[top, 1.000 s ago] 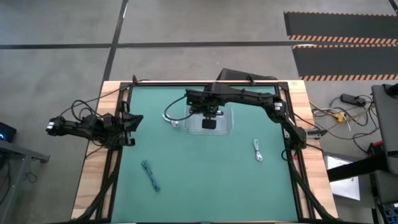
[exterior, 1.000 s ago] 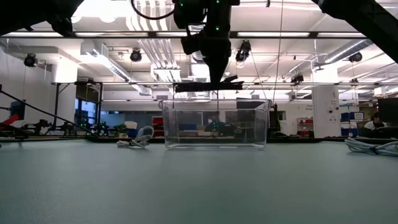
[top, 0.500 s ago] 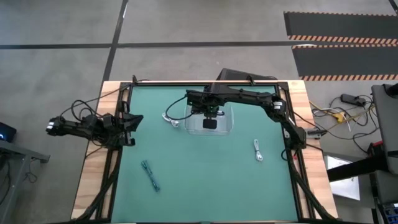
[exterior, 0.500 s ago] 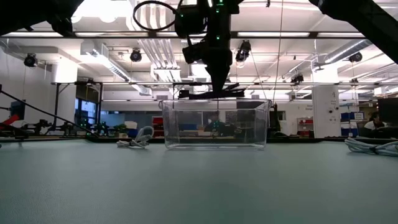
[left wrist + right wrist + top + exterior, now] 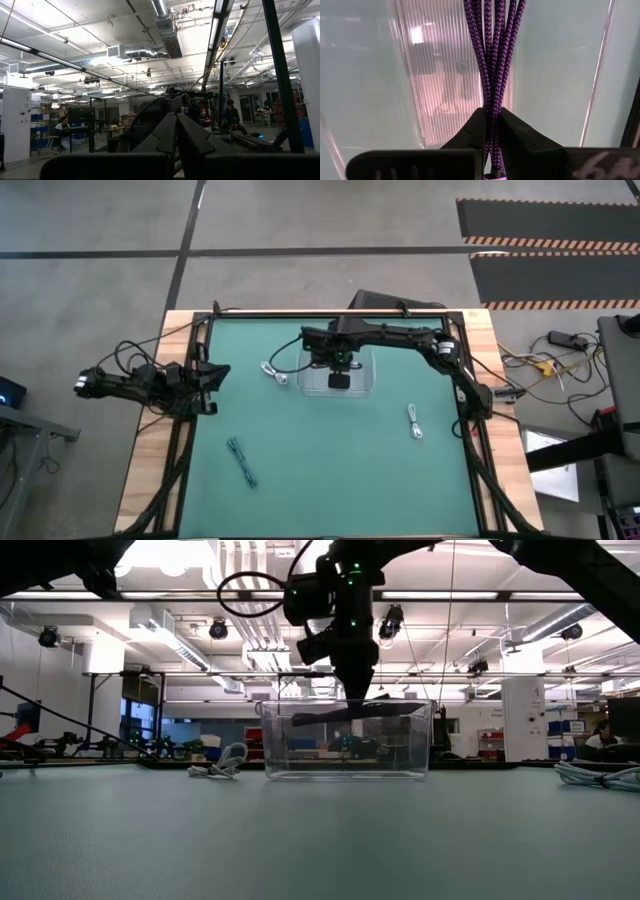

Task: Pick and place USB-C Cables
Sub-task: Put the purple charger cable into the transparent container

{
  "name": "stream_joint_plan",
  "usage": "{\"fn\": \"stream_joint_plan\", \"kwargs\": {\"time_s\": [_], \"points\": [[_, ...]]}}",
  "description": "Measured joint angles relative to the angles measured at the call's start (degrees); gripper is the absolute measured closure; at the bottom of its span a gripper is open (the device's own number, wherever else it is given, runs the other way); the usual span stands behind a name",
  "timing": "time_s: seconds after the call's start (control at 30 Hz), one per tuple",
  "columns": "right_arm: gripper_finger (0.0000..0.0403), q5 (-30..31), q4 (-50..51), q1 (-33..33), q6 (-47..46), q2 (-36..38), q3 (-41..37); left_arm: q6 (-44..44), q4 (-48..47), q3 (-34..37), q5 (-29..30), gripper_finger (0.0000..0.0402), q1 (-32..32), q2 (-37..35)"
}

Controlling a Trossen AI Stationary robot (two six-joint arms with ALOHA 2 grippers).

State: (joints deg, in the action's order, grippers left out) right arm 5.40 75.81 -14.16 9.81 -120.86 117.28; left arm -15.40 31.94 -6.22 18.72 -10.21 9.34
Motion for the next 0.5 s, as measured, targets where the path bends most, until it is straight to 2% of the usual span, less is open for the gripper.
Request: {"fn": "stream_joint_plan", "kwargs": {"time_s": [0.23, 0.5], "points": [[0.0380, -2.6, -1.8, -0.5, 0.0, 0.0, -0.2, 0.0, -0.2, 0.0, 0.0, 0.0402, 0.0, 0.0], [0.0380, -2.7, -3.5, -0.5, 0.1, 0.0, -1.3, 0.0, -0.5, 0.0, 0.0, 0.0402, 0.0, 0.0]]}}
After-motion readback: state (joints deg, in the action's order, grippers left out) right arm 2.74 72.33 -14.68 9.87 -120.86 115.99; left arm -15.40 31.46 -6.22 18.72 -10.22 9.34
